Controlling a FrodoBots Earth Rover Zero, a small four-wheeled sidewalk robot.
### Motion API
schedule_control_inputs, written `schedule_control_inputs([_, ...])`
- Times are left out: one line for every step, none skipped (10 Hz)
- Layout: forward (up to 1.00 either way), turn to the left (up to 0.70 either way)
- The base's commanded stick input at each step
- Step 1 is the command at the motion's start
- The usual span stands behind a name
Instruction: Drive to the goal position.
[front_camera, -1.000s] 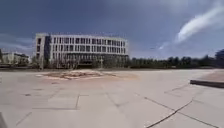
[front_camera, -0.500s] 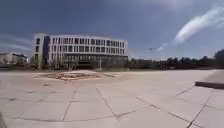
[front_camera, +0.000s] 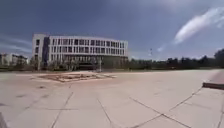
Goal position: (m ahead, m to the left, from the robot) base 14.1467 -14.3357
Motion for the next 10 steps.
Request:
schedule_control_inputs([0.7,-0.01])
schedule_control_inputs([0.7,-0.01])
schedule_control_inputs([0.7,-0.01])
schedule_control_inputs([0.7,-0.01])
schedule_control_inputs([0.7,-0.01])
schedule_control_inputs([0.7,-0.01])
schedule_control_inputs([0.7,-0.01])
schedule_control_inputs([0.7,-0.01])
schedule_control_inputs([0.7,-0.04])
schedule_control_inputs([0.7,-0.23])
